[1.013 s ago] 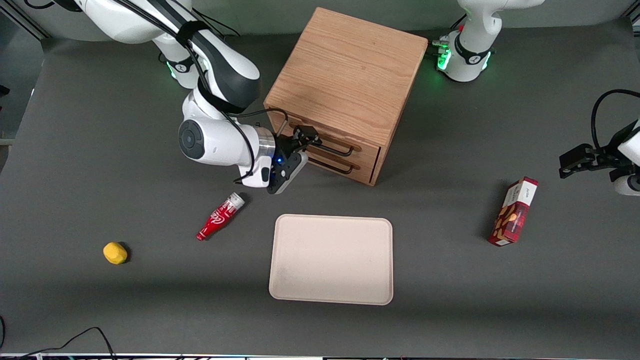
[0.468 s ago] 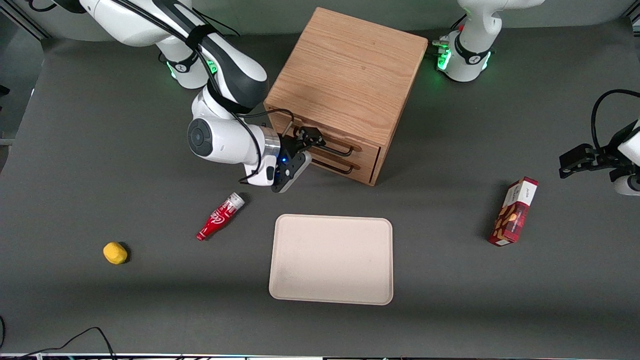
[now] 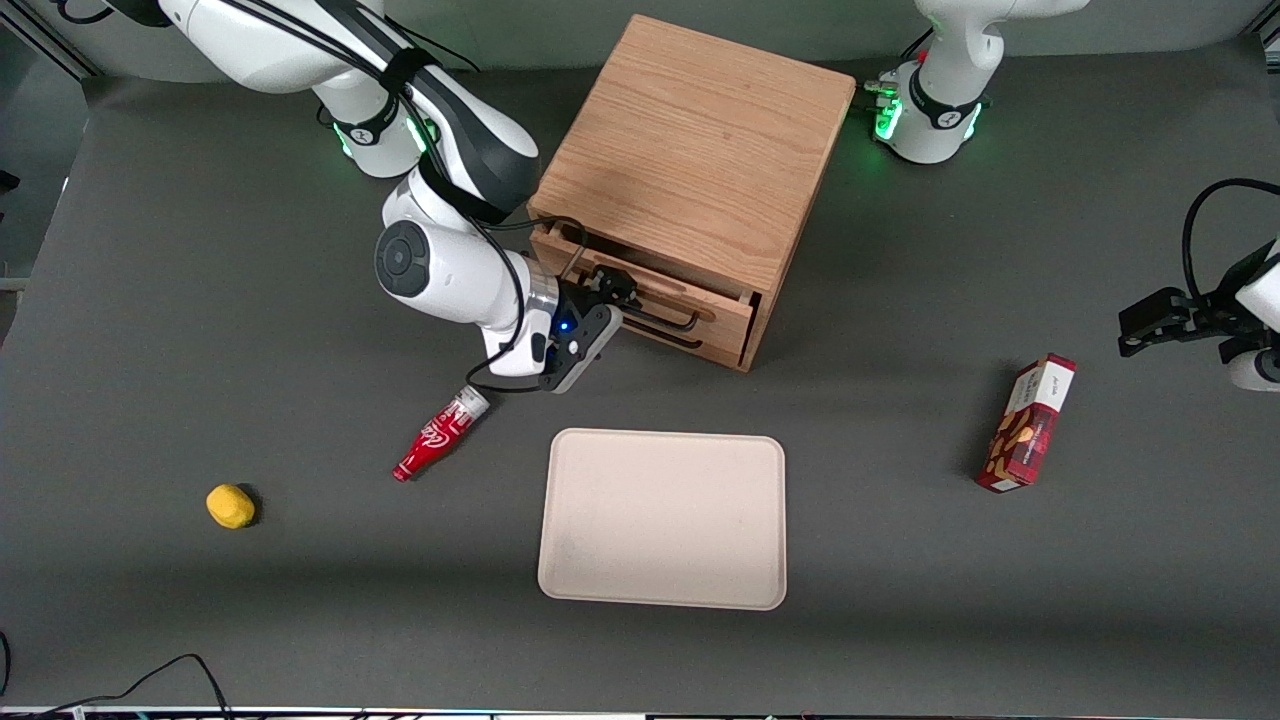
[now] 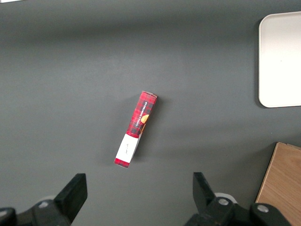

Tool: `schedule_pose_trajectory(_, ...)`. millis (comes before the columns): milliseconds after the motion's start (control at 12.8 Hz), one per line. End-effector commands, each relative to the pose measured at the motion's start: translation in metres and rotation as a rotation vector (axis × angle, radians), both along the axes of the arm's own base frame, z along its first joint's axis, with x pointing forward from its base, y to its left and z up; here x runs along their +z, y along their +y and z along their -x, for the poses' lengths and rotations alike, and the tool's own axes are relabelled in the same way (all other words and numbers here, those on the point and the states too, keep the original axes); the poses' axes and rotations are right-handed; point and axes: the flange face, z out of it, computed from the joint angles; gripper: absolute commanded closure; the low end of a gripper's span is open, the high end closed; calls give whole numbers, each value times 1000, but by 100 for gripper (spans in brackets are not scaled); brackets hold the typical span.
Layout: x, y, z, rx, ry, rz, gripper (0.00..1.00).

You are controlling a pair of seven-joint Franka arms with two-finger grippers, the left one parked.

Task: Open upper drawer
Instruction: 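Pull the upper drawer outward by its handle with the right gripper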

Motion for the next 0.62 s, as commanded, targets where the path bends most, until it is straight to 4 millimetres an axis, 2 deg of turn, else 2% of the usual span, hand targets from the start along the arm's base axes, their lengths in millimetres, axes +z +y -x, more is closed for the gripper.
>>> schedule_pose_trajectory(0, -1, -8, -17, 23, -78, 27, 0)
schedule_pose_trajectory(156, 6, -15, -30, 19, -112, 36, 0)
schedule_pose_trajectory(545, 14, -53, -73, -16, -182, 55, 0)
